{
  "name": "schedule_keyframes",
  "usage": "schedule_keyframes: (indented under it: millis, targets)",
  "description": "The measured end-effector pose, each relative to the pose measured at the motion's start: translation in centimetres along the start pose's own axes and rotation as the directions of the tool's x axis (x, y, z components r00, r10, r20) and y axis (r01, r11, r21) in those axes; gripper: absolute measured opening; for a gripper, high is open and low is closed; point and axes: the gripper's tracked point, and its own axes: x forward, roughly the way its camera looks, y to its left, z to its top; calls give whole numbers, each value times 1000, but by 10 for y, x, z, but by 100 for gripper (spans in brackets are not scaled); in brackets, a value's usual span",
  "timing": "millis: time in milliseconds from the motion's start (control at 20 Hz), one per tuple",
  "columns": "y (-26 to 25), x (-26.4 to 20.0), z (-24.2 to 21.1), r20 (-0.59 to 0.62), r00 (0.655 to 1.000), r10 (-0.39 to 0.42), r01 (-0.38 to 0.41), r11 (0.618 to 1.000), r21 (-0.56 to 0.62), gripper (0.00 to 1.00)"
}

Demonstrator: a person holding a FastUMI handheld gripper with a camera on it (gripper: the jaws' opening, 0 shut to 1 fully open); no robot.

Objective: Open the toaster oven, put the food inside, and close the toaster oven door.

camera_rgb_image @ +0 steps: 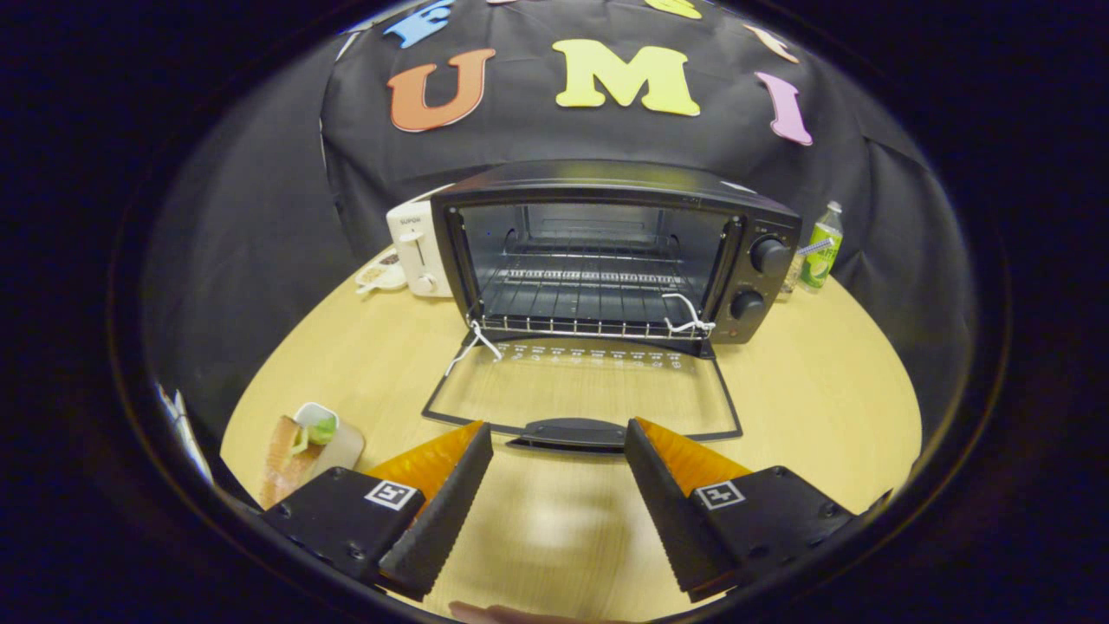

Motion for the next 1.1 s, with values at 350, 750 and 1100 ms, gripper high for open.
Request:
schedule_keyframes:
  millis: [350,750,1100]
  targets:
    - [66,-34,-11,-118,932,343,-320,931,178,97]
    - [152,-57,-41,-289,728,622,-528,777,342,92]
    - [173,-37,-61,-393,669,631,-457,766,452,80]
